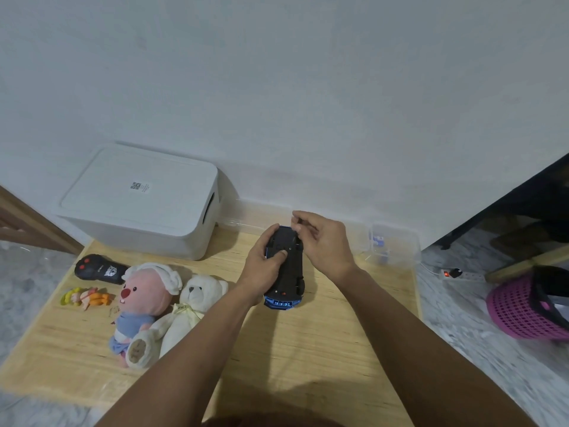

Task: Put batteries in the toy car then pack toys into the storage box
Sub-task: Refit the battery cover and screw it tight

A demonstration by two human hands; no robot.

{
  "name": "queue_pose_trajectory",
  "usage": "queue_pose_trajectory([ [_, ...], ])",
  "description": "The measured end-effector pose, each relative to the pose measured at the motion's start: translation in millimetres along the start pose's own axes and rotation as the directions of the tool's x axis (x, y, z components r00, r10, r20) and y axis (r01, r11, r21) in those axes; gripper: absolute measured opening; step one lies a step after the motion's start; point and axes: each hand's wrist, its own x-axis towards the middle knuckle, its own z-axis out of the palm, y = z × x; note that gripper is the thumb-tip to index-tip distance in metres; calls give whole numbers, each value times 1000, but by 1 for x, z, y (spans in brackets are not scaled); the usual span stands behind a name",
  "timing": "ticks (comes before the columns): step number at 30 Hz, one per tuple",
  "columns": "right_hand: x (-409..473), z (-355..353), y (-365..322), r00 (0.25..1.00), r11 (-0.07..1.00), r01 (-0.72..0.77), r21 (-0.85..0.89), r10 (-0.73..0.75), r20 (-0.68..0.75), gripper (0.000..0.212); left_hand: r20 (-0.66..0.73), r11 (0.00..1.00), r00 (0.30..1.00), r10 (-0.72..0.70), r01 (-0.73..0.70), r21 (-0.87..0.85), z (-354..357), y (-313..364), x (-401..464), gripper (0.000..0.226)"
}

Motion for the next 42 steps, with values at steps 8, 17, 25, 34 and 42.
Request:
queue_pose_trajectory([
  [8, -1, -3, -1, 999, 1000, 21, 6, -21, -24, 25, -5, 1000, 1000, -2, 2, 12, 1, -1, 0, 54],
  [17, 0, -3, -1, 998, 998, 55, -36, -57, -34, 21, -5, 1000, 1000, -11, 11, 17, 2, -3, -1, 53],
  [25, 0, -3, 1, 1000, 999, -16, -50, 16, 7, 18, -7, 1000, 1000, -22, 22, 15, 2, -4, -2, 54],
  [34, -1, -6, -3, 998, 990, -46, -133, 40, -50, 18, -1, 1000, 1000, -23, 23, 6, 3, -5, -4, 54],
  [42, 2, -5, -3, 998, 985, -54, -165, 47, -43, 28, 14, 999, 999, -37, 36, 5, 3, -4, -4, 55],
])
